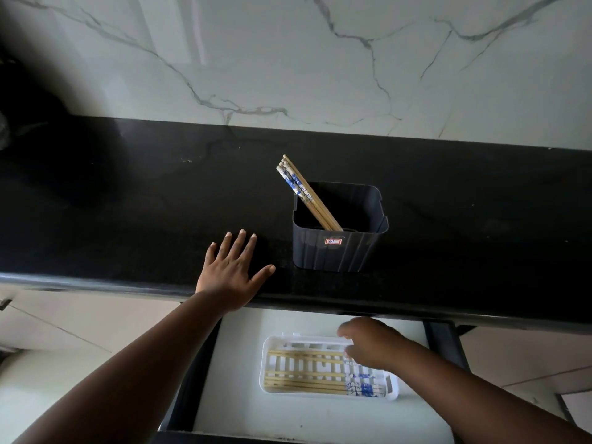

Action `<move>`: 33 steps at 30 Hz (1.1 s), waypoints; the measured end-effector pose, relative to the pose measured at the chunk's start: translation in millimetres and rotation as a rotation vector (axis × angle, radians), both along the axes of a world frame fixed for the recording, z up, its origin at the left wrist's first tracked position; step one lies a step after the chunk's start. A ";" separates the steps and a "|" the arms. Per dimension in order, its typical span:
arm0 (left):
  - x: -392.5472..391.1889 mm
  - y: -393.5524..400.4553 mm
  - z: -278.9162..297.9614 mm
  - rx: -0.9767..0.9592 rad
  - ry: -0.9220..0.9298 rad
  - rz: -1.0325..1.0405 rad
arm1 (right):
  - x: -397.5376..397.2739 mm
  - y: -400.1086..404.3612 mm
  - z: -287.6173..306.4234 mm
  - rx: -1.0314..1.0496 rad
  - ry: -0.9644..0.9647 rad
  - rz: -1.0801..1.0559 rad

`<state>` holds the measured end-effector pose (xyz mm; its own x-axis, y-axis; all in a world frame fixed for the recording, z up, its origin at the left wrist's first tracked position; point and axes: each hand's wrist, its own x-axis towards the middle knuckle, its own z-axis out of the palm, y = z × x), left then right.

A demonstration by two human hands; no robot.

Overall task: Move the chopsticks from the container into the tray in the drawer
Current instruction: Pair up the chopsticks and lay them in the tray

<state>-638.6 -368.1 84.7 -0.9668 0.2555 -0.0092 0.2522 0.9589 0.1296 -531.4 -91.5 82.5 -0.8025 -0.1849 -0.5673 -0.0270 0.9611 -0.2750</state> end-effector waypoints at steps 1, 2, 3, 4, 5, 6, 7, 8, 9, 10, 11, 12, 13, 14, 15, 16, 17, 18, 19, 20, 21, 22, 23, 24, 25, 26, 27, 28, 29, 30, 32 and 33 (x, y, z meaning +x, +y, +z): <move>0.0 0.0 0.1 0.001 -0.001 0.001 | -4.7 -5.2 19.3 -0.057 -0.014 -0.023; 0.0 0.2 0.1 0.002 -0.003 0.002 | -9.3 -11.0 40.0 -0.114 -0.012 -0.024; 0.0 0.4 0.2 0.003 -0.004 0.004 | -13.2 -17.0 61.9 -0.167 0.006 -0.005; 0.0 0.5 0.3 0.004 -0.005 0.006 | -16.2 -23.2 85.0 -0.223 0.025 0.014; 0.0 0.7 0.4 0.005 -0.006 0.008 | -19.4 -29.5 107.6 -0.290 0.036 0.022; 0.0 0.7 0.5 0.005 -0.008 0.009 | -23.6 -34.4 128.6 -0.369 0.045 0.016; -0.1 0.8 0.6 0.002 -0.010 0.010 | -29.6 -37.7 146.9 -0.448 0.069 -0.004; -0.3 0.9 0.6 0.001 -0.012 0.011 | -37.7 -39.2 162.6 -0.512 0.127 -0.039; -0.5 1.0 0.7 0.003 -0.015 0.013 | -48.4 -39.2 175.3 -0.547 0.227 -0.082; -0.7 1.2 0.8 0.004 -0.019 0.017 | -60.7 -37.7 185.0 -0.542 0.352 -0.123; -1.0 1.4 1.2 0.003 -0.021 0.022 | -73.3 -35.3 191.7 -0.511 0.471 -0.163; -1.2 1.8 1.8 0.001 -0.026 0.027 | -85.3 -32.8 195.1 -0.476 0.556 -0.202; -1.5 2.0 2.5 0.000 -0.036 0.030 | -96.7 -30.5 194.7 -0.446 0.601 -0.237; -1.9 2.5 3.2 0.002 -0.050 0.031 | -106.9 -28.7 190.9 -0.416 0.615 -0.262; -2.4 2.8 4.2 0.004 -0.068 0.031 | -116.1 -28.0 185.1 -0.384 0.607 -0.280; -3.2 2.9 5.4 0.006 -0.089 0.029 | -124.0 -28.0 178.0 -0.356 0.584 -0.291; -4.0 3.0 6.6 0.007 -0.112 0.028 | -131.1 -28.9 169.9 -0.330 0.552 -0.299; -5.0 3.1 7.6 0.008 -0.132 0.028 | -137.1 -30.0 162.7 -0.310 0.523 -0.303; -6.0 3.1 8.6 0.008 -0.149 0.028 | -142.3 -31.2 156.1 -0.303 0.500 -0.308; -6.9 3.5 9.5 0.007 -0.163 0.030 | -146.5 -32.5 150.9 -0.316 0.479 -0.318; -7.7 3.9 10.6 0.003 -0.176 0.032 | -149.7 -33.6 146.6 -0.339 0.460 -0.332; -8.5 4.4 11.7 0.000 -0.189 0.034 | -152.0 -34.6 143.4 -0.363 0.443 -0.343; -9.3 4.7 12.7 -0.006 -0.202 0.035 | -153.4 -35.3 140.9 -0.380 0.429 -0.346; -9.9 5.1 13.5 -0.011 -0.213 0.036 | -153.9 -35.7 138.9 -0.390 0.423 -0.345; -10.5 5.3 13.9 -0.016 -0.221 0.036 | -154.2 -35.6 137.2 -0.391 0.424 -0.342; -11.0 5.4 14.0 -0.019 -0.226 0.036 | -154.3 -35.3 135.7 -0.385 0.433 -0.339; -11.4 5.3 13.8 -0.020 -0.226 0.036 | -154.6 -34.6 134.5 -0.380 0.442 -0.338; -11.8 5.1 13.4 -0.020 -0.224 0.036 | -155.3 -33.8 133.4 -0.379 0.442 -0.341; -12.0 4.6 12.6 -0.019 -0.221 0.036 | -156.3 -32.9 132.2 -0.385 0.436 -0.344; -12.3 4.2 11.8 -0.017 -0.220 0.035 | -157.3 -31.9 131.2 -0.393 0.427 -0.348; -12.9 3.6 10.3 -0.015 -0.222 0.034 | -159.0 -29.9 129.3 -0.408 0.408 -0.353; -13.2 3.2 9.8 -0.016 -0.221 0.035 | -159.5 -29.1 128.6 -0.418 0.403 -0.352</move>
<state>-651.8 -364.9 94.5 -0.9490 0.2199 -0.2257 0.1858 0.9690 0.1629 -690.9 -120.5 211.1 -0.9889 -0.0126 -0.1484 0.0894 0.7464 -0.6594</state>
